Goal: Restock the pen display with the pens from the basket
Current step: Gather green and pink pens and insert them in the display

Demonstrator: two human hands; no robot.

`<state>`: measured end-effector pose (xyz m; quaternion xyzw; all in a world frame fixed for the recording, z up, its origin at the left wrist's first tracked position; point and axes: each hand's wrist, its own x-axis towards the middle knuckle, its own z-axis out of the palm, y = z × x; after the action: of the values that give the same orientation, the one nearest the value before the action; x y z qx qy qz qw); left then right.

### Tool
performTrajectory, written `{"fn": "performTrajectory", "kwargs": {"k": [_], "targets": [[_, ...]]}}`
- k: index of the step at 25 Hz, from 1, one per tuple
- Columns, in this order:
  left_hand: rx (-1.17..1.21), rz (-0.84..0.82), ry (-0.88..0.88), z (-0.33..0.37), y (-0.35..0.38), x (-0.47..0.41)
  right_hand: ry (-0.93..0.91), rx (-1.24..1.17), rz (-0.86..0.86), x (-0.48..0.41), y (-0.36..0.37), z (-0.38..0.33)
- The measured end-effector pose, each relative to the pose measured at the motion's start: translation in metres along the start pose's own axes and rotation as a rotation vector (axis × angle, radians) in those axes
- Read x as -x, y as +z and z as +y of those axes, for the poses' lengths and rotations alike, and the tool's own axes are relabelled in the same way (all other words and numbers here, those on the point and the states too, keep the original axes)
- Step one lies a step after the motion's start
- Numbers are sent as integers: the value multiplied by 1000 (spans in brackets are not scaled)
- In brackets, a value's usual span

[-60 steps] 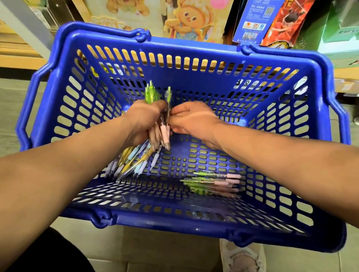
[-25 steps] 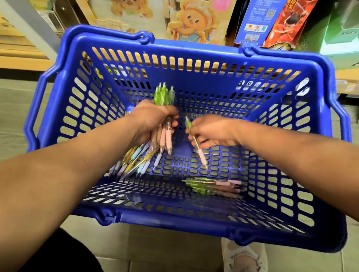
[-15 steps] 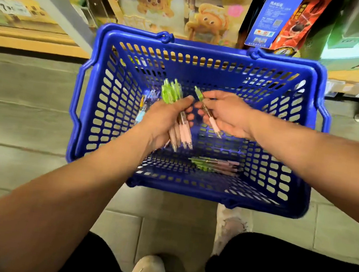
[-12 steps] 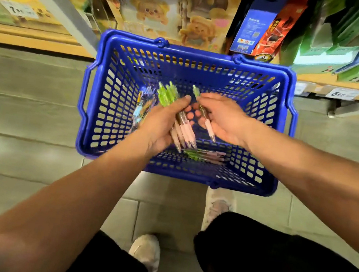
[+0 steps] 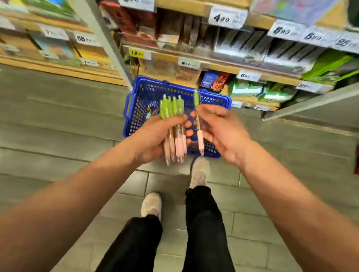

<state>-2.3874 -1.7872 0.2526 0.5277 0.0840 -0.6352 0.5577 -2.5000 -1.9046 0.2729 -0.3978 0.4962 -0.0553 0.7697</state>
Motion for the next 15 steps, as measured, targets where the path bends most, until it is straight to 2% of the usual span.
{"fn": "performTrajectory", "kwargs": {"k": [4,8,15], "targets": [[-121,-31,59,47,24,122,-54,0,-40,117,38,-60],[-218,-27,140,79,52,210,-191,17,-55,205,55,-111],[-240,-71,221,106,107,266,-280,-76,-106,259,33,-158]]}}
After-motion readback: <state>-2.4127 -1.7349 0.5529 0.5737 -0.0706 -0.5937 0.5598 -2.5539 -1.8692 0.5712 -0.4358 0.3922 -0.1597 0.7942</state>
